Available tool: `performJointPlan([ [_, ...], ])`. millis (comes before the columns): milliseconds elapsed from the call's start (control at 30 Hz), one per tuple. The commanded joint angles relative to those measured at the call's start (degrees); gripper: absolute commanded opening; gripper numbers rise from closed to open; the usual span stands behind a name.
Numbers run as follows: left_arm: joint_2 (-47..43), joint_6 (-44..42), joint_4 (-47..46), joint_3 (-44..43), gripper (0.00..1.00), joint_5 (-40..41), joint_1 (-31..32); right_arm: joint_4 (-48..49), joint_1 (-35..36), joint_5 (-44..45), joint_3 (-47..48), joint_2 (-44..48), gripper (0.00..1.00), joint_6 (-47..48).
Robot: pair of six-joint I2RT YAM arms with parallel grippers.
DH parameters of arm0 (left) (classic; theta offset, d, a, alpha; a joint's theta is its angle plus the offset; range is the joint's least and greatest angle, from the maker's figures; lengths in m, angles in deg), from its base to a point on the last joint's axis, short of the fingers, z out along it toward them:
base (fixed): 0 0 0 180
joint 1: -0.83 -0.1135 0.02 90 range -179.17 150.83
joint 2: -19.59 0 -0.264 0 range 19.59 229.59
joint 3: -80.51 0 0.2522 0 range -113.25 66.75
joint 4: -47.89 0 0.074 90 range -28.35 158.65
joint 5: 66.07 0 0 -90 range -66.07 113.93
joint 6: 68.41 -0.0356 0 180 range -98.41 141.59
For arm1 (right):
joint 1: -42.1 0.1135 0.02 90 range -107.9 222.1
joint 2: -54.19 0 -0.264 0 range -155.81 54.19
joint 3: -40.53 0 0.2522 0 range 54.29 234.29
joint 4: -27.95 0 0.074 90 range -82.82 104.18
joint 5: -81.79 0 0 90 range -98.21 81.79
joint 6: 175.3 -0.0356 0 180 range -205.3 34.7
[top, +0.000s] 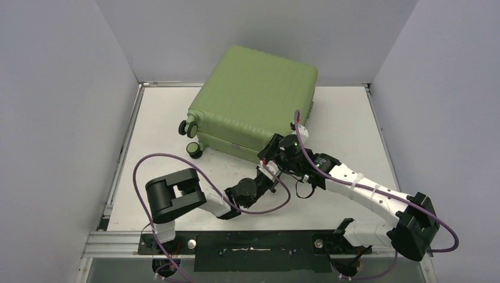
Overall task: Pack the luggage
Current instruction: Zip the luggage at the center of the board.
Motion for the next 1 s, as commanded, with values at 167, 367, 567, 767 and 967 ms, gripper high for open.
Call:
performJointPlan([
  [167, -0.48, 2.96, -3.07, 2.24, 0.29, -13.58, 6.71, 8.3, 3.77, -6.88, 3.27, 1.5, 0.17, 4.73],
  [367, -5.5, 3.04, -1.52, 6.66, 0.49, -10.59, 6.96, 5.79, 3.6, -4.51, 3.73, 3.83, 0.34, 6.05],
  [567, -17.06, 3.65, 4.3, 14.77, 0.85, -6.1, 8.24, -2.38, 3.47, -0.69, 6.56, 9.54, 0.65, 11.46],
  [767, -36.59, 8.58, 25.24, 16.89, 0.97, 2.17, 8.49, -11.79, 3.47, 5.79, 10.26, 15.55, 1.0, 20.77],
  [967, -50.19, 13.59, 41.44, 15.24, 0.97, 11.7, 8.2, -4.71, 3.51, 7.88, -3.12, 26.77, 0.99, 29.41],
])
